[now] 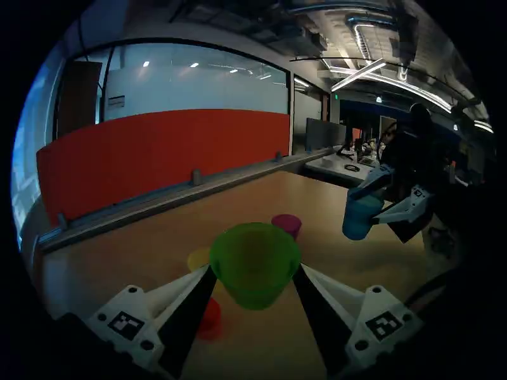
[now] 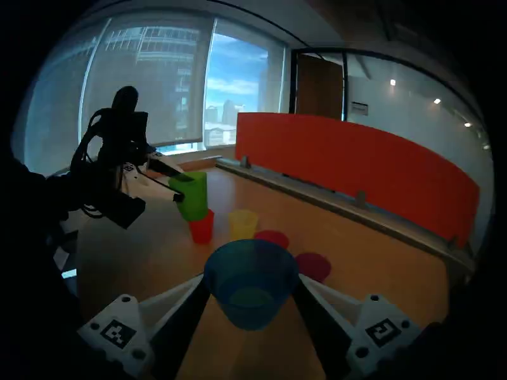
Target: Pour water
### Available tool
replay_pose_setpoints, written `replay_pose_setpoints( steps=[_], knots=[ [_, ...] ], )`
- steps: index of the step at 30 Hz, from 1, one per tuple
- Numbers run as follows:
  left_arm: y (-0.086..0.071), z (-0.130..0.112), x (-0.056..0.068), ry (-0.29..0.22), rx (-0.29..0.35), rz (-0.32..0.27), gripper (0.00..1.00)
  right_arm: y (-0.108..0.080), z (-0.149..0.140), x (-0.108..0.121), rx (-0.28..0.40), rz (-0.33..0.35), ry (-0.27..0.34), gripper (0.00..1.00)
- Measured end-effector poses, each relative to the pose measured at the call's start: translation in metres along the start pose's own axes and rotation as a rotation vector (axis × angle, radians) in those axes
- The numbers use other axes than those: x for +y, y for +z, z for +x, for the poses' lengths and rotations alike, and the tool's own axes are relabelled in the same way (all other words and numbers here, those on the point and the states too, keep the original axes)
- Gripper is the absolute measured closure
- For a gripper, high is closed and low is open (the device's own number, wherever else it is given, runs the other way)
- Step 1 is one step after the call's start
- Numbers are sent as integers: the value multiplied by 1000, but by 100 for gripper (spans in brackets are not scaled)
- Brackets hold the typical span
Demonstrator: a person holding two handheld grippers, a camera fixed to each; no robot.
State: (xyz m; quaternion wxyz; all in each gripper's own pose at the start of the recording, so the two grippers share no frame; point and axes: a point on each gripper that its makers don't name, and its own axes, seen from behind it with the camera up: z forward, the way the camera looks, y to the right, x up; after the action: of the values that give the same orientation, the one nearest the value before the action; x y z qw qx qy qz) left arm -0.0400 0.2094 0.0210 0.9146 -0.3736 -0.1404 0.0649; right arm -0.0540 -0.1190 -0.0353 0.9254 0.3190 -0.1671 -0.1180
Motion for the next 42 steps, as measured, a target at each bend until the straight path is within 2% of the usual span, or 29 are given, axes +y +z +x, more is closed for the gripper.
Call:
replay_pose_setpoints(
  steps=[12,19,29,42],
  knots=[
    [-24,23,6,-24,94,-9,15,-2,15,-12,31,12,-12,10],
    [-36,34,7,-19,138,-5,15,-3,22,-18,45,18,-20,10],
    [-46,39,17,3,165,-19,15,0,36,-27,81,33,-15,10],
    [-59,41,28,18,187,-34,15,4,69,-33,187,59,14,10]
  ],
)
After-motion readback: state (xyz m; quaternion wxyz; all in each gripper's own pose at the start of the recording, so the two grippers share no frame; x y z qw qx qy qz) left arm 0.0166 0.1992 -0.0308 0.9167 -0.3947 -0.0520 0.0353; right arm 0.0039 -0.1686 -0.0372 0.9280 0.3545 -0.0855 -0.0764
